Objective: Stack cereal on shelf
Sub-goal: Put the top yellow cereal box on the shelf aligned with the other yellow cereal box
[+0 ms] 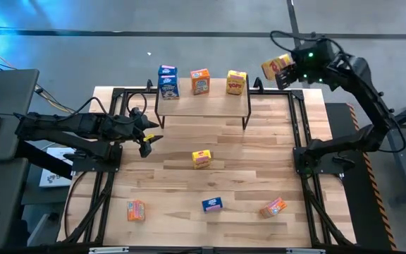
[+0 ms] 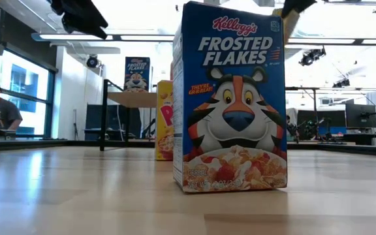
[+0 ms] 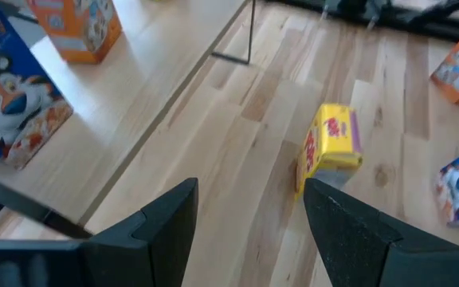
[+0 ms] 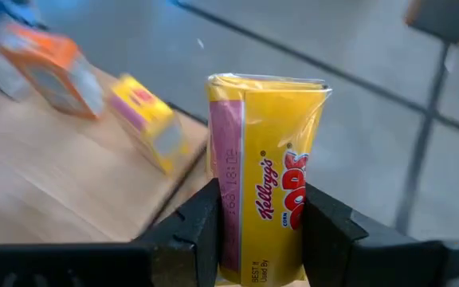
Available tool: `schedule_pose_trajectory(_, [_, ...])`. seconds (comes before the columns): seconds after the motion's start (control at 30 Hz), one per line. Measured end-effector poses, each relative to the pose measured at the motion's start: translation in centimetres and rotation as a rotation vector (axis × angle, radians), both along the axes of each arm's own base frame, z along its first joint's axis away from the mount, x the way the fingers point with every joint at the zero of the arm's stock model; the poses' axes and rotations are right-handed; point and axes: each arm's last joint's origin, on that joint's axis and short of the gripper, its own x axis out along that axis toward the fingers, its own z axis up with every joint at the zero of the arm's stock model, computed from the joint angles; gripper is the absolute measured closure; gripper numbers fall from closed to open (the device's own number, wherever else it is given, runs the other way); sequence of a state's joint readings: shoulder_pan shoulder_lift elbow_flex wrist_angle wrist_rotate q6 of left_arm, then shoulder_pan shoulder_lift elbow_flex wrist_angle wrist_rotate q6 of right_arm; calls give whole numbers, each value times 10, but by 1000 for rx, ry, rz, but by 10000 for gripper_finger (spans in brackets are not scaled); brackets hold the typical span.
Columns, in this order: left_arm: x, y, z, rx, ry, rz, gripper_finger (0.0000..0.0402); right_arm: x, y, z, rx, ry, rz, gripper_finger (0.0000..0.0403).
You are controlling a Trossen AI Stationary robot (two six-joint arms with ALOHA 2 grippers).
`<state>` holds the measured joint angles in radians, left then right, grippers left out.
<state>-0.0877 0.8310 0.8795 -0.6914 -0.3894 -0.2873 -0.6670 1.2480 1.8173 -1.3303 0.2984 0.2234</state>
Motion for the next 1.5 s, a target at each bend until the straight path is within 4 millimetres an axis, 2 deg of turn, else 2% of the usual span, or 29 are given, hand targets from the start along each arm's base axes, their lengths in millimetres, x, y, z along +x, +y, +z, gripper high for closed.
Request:
schedule_pose_trajectory(0.27, [3,0,4,19,-47,-16,181,6,2,24,-108,-139,210,275])
schedule_pose_trajectory(0.57, [3,5,5,37,-54,28,181,23,-5,30,-155,-226,424,275])
schedule_pose_trajectory(0.83, [3,7,5,38,-52,41,181,51,-17,11,-71,-153,549,275])
schedule_pose_trajectory(1.17, [3,7,5,39,-52,41,181,92,-7,-19,-15,73,753,275])
schedule_pose_trajectory(1.5, [3,7,5,40,-53,42,181,125,-1,-49,5,318,828,275])
